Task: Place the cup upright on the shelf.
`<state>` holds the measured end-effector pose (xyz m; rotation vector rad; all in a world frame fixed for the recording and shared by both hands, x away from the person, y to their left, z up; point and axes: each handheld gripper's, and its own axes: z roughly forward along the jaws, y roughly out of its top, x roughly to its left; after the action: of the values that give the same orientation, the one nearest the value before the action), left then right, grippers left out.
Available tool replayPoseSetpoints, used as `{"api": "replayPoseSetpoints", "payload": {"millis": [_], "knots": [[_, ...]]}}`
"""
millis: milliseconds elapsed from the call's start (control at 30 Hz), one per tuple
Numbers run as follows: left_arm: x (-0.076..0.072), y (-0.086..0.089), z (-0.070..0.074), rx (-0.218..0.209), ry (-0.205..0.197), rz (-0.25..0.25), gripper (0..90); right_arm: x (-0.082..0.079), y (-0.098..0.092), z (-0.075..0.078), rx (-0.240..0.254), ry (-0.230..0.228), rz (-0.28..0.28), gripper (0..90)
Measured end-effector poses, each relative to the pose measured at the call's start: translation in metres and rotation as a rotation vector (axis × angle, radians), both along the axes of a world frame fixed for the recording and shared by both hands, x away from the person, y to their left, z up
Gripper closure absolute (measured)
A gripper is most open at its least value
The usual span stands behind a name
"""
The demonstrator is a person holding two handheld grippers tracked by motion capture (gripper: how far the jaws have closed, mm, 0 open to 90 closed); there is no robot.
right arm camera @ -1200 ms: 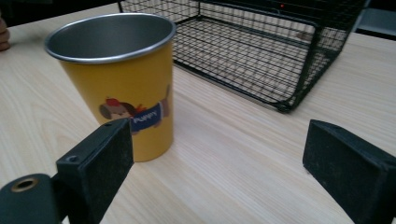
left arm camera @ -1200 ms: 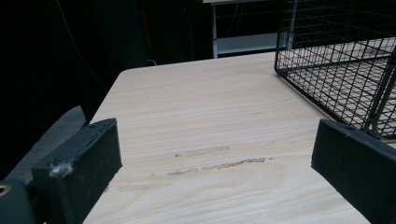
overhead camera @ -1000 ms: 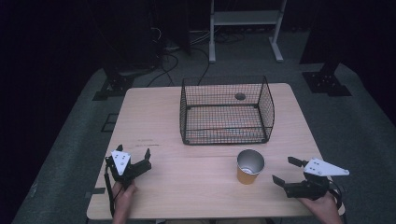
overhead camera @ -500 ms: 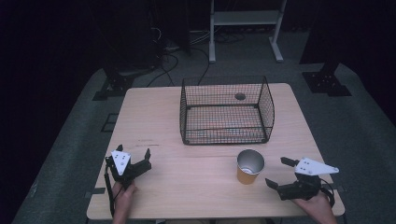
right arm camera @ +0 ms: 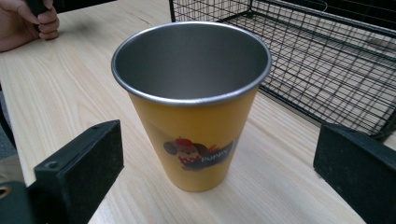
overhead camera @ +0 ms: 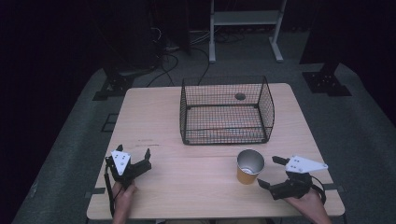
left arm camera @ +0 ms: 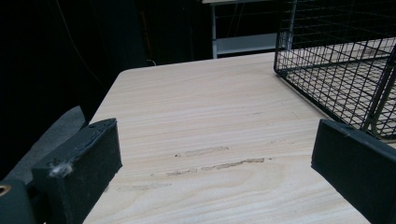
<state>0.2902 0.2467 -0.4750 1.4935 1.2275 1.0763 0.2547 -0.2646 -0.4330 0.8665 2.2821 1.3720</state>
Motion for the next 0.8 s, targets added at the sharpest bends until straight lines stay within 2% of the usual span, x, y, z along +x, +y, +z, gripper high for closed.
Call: {"api": "replayPoseSetpoints", "payload": {"millis": [800], "knots": [[0.000, 0.000, 0.000, 0.000, 0.000, -0.001, 0.8, 0.016, 0.027, -0.003, -0.016, 0.035, 0.059, 1.0]]}}
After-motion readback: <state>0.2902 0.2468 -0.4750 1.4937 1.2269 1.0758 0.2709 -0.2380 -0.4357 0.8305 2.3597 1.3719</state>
